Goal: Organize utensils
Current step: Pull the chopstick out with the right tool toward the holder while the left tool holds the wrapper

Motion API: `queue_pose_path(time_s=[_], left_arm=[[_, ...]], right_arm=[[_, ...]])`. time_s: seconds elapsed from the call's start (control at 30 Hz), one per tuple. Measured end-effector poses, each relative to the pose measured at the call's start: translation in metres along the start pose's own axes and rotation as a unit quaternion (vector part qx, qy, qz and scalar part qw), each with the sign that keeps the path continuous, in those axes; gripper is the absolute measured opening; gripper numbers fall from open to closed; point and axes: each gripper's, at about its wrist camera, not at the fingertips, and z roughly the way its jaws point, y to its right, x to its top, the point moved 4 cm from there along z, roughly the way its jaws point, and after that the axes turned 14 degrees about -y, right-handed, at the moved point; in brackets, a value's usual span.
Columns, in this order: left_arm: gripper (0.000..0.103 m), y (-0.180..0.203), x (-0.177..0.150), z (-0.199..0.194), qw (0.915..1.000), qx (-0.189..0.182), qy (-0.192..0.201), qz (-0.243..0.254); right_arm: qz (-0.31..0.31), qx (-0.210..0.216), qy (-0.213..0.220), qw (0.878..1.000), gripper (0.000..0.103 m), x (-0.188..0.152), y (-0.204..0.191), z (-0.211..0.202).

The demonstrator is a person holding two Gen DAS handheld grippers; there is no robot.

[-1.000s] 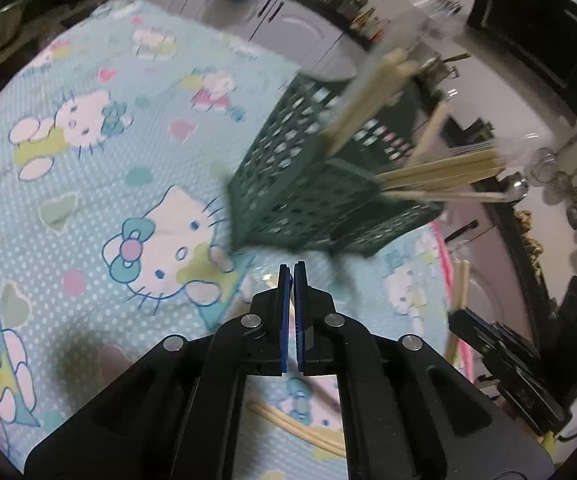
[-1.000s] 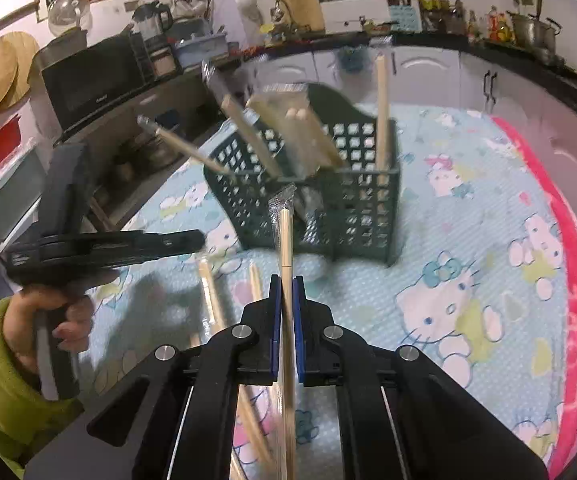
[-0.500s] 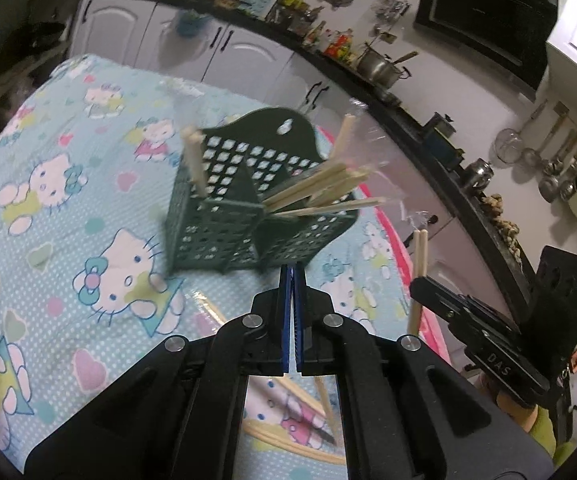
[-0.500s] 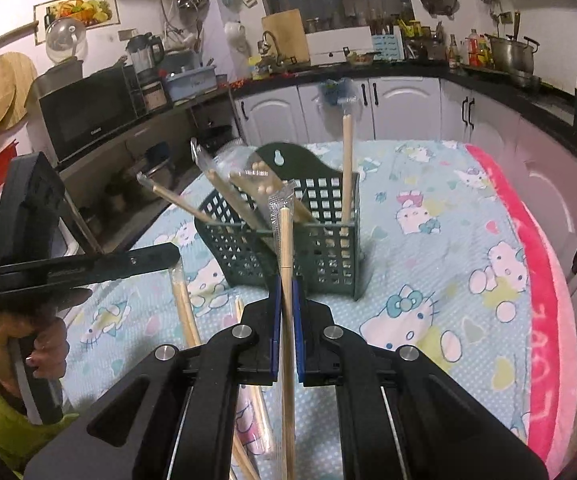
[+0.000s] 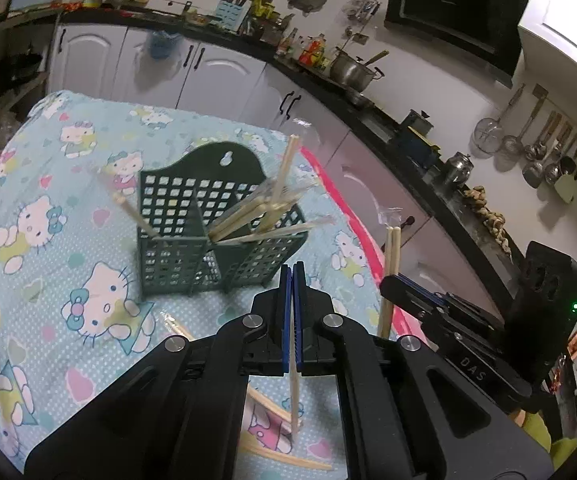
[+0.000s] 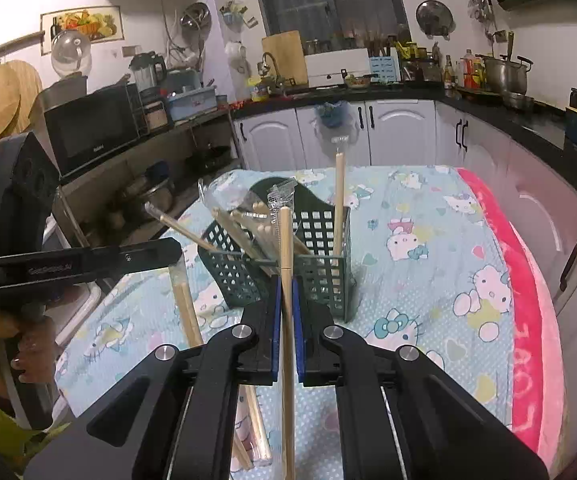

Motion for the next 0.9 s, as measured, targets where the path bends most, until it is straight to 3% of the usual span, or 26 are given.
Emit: queue_pose_path(time_s=[0.57,0.9], left_arm=[[0.0,0.036,0.032,-0.033,0.9982,-0.016,0.04,0.042],[0.0,0.058,0.068,-0.088,0.9925,0.001,0.096,0.075]], right_arm=[[0.009,-0.004,0.066,0.998,0.006,0.014,0.009,-0.031],[0.004,-0.015,0.099,0.995,0.006,0.028,0.01,-0.047]])
